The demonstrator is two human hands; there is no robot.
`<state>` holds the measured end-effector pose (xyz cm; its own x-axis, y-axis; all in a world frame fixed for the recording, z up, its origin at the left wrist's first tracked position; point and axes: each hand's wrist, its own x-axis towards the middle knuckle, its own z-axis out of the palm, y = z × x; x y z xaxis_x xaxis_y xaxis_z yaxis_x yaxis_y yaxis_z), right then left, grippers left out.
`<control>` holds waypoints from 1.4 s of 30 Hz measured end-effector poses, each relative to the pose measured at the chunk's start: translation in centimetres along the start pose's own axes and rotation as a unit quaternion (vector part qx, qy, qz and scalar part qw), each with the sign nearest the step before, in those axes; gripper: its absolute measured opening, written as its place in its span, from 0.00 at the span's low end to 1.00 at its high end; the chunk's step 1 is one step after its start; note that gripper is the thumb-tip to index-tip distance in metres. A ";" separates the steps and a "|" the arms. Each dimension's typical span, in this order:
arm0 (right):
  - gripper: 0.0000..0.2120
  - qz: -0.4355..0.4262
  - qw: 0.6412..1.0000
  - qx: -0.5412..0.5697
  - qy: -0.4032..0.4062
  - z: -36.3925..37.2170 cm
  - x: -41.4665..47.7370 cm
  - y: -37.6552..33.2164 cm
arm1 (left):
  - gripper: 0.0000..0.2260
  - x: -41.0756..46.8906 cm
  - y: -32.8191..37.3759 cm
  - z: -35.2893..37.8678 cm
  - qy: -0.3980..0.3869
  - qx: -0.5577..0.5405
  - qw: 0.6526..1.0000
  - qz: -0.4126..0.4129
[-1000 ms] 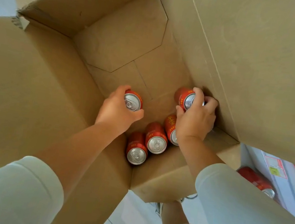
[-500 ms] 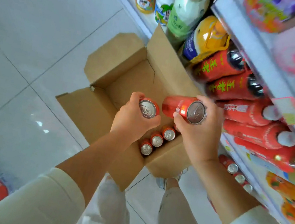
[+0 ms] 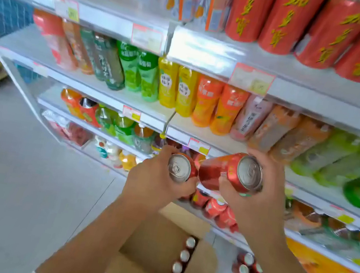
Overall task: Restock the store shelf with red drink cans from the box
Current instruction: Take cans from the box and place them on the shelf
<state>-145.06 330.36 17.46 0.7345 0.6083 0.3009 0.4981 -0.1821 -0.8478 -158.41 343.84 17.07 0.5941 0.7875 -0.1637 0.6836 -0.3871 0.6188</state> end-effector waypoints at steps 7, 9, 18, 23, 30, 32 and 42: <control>0.30 -0.056 0.992 -0.019 0.112 -13.2 3.2 -5.4 | 0.28 -1.7 14.1 -5.9 0.029 0.063 0.979 0.192; 0.28 -0.075 0.988 -0.022 0.135 -16.6 4.7 -6.4 | 0.27 -1.8 17.4 -6.5 0.045 0.056 0.972 0.222; 0.32 -0.082 0.983 -0.082 0.145 -25.0 16.5 -4.4 | 0.27 0.8 27.4 -6.0 0.126 0.003 0.966 0.228; 0.24 -0.038 0.988 -0.095 0.117 -24.9 21.3 -1.8 | 0.24 3.0 28.8 -4.5 0.142 -0.013 0.962 0.231; 0.29 -0.030 0.993 -0.089 0.075 -24.3 24.2 0.0 | 0.22 4.7 29.6 -3.7 0.160 -0.047 0.961 0.220; 0.33 -0.013 0.996 -0.064 0.062 -24.4 24.2 0.6 | 0.21 5.0 29.7 -3.7 0.166 -0.042 0.961 0.219; 0.39 0.009 0.996 -0.079 0.038 -23.4 25.0 2.2 | 0.29 5.5 29.8 -3.2 0.180 -0.065 0.959 0.209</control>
<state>-114.80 327.05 33.31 0.7734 0.5446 0.3245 0.5474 -0.3154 -0.7752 -136.11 338.11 37.08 0.6041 0.7006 0.3798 0.3456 -0.6597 0.6673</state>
